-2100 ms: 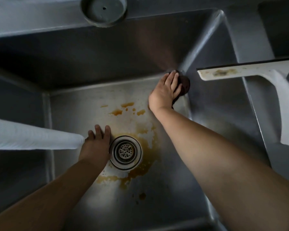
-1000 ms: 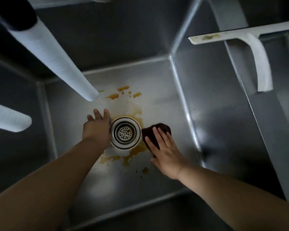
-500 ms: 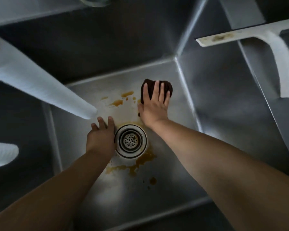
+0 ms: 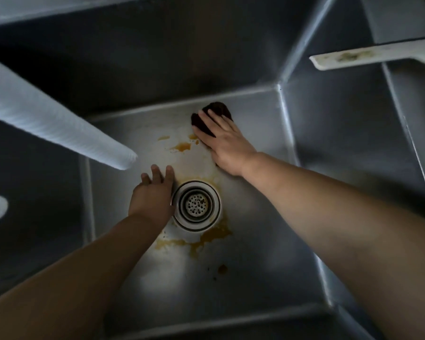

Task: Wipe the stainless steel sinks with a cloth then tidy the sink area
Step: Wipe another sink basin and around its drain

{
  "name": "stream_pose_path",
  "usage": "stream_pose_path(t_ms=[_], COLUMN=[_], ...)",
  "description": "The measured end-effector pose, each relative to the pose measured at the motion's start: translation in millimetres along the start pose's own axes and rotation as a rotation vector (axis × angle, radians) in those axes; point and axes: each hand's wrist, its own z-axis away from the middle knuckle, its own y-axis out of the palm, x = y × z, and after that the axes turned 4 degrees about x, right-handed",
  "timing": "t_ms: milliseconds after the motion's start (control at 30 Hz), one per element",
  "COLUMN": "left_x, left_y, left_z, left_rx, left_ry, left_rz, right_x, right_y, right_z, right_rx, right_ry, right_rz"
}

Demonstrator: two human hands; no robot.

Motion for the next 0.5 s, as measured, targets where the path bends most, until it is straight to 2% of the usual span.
stream_pose_path(t_ms=[200,400,467,500], left_x=[0.9,5.8,12.6,18.3], left_y=[-0.1,-2.2,-3.0,-3.0], left_z=[5.1,16.8,22.3,26.0], left_rx=[-0.002,0.008,-0.044,-0.074], left_ry=[-0.007,0.01,-0.007,-0.036], left_rz=[0.07,0.178,0.284,0.333], right_x=[31.3,46.0,35.4,30.0], right_y=[20.6,30.4,24.7,21.9], right_z=[55.2,101.6,95.5,88.2], right_rx=[0.017,0.11,0.065,0.018], right_ry=[-0.033,-0.081,0.003,0.112], right_rz=[0.012,-0.046,-0.052,-0.061])
